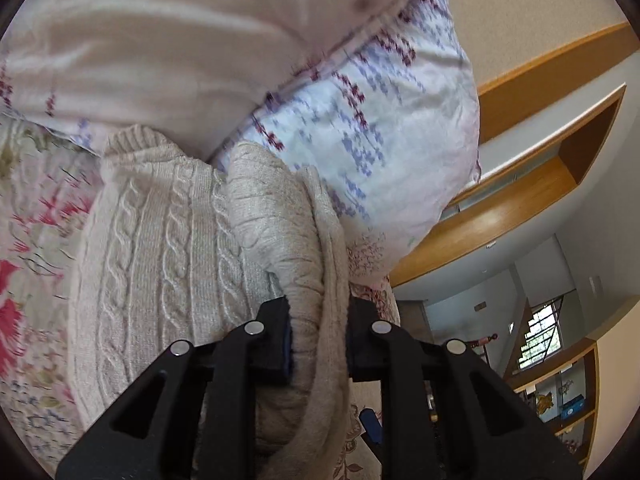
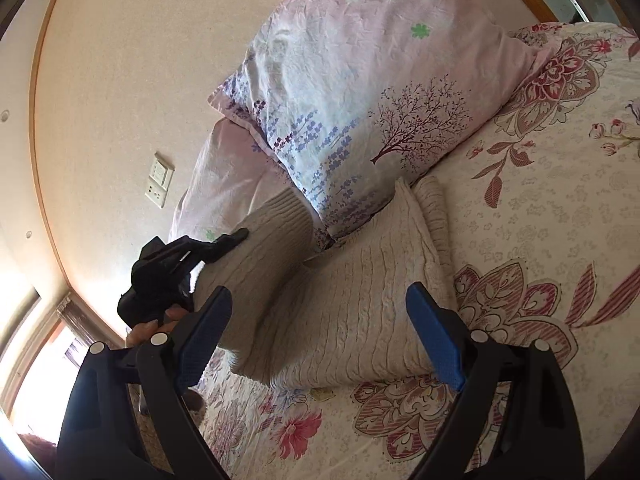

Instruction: Fold small clothes

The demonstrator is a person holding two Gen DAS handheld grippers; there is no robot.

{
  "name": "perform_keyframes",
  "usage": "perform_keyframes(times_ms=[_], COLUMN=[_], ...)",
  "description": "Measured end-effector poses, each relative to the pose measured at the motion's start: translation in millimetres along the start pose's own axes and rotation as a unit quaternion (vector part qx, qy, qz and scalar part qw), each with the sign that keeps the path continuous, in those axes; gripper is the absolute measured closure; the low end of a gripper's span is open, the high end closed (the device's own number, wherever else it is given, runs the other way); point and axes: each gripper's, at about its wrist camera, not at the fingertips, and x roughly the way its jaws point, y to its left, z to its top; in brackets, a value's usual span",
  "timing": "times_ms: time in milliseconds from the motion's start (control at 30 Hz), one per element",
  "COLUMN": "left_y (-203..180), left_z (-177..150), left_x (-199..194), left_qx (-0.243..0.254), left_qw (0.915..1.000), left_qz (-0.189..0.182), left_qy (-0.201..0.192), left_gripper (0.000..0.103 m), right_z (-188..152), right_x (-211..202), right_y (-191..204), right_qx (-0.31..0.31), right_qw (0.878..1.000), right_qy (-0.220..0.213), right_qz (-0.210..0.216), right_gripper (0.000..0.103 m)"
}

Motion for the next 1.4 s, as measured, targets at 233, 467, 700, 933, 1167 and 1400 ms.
perform_keyframes(times_ms=[233,467,700,933,1167,1400], left_y=[-11,-5,30,78,78,73], left_z=[-40,-30,-22,-27,-33,-42], left_x=[86,46,-45,-55,-33,-19], left_qx=[-0.023,-0.052,0.025,0.014,0.031,0.045], left_qw=[0.9952,0.9865,0.9995,0.9976,0.9953,0.9942], left_qz=[-0.027,-0.140,0.018,0.064,0.083,0.080], left_qy=[0.092,0.068,0.008,0.023,0.039,0.056], left_gripper=[0.082,0.056,0.039,0.037,0.036,0.046], right_z=[2,0,25,80,87,80], right_x=[-4,-5,-5,29,89,94], right_y=[-9,-18,-7,-18,-25,-11], right_qx=[0.026,0.049,0.027,0.072,0.040,-0.039], right_qw=[1.000,0.999,0.994,0.986,0.975,0.973], right_qy=[-0.013,-0.013,0.040,0.083,0.136,0.118], right_qz=[-0.004,-0.006,-0.095,-0.127,-0.171,-0.193], right_gripper=[0.013,0.013,0.014,0.027,0.035,0.089])
